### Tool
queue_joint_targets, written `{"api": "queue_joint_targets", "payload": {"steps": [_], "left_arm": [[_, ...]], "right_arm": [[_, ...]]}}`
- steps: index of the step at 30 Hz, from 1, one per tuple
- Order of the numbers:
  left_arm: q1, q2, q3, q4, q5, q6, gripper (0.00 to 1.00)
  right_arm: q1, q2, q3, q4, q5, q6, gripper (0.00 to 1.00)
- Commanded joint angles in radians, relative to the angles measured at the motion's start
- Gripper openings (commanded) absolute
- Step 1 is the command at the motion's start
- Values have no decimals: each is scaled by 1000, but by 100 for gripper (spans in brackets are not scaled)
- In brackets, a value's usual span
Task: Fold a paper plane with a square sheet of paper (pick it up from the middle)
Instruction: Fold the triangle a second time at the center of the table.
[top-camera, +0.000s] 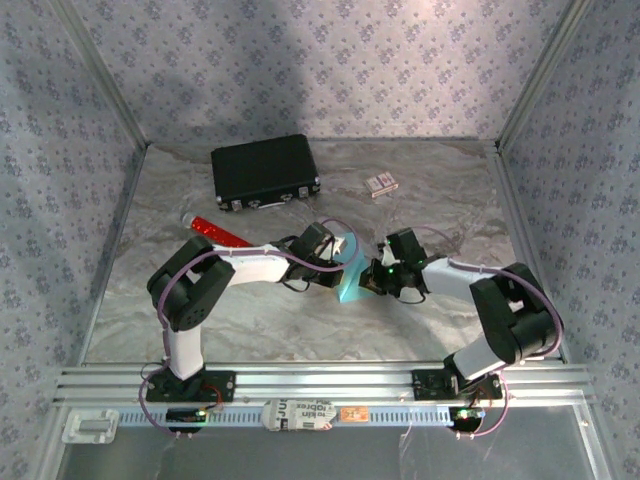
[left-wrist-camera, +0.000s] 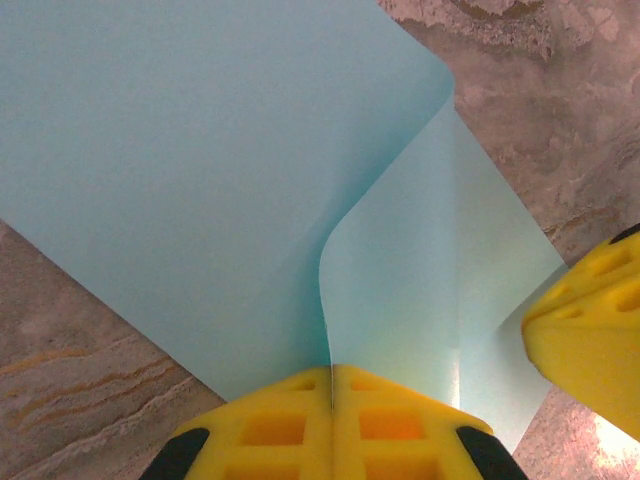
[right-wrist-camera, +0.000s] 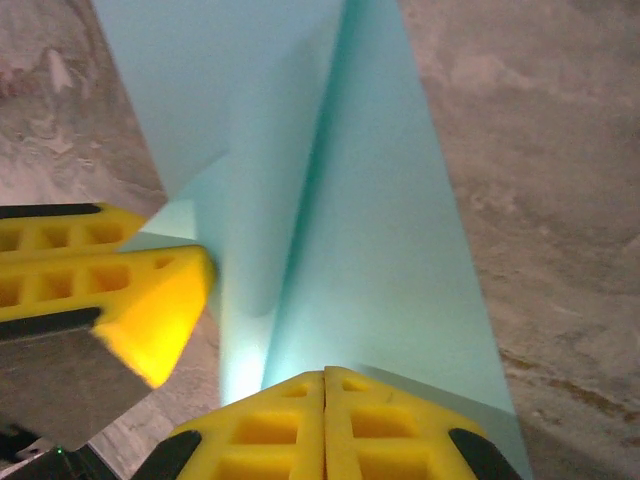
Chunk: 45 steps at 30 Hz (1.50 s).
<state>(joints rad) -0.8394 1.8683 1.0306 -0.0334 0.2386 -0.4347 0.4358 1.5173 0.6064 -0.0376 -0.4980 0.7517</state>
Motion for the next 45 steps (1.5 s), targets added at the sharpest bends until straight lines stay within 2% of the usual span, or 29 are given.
{"api": "queue_joint_targets", "payload": {"steps": [1, 7, 45], "left_arm": [[5, 12, 5, -9, 13, 12, 5], [9, -3, 27, -19, 9, 19, 5], [17, 18, -9, -2, 19, 4, 5]], "right_arm": [[4, 32, 0, -52, 37, -13, 7], [0, 49, 12, -103, 67, -45, 7], [-6, 50, 11, -76, 46, -35, 7]]}}
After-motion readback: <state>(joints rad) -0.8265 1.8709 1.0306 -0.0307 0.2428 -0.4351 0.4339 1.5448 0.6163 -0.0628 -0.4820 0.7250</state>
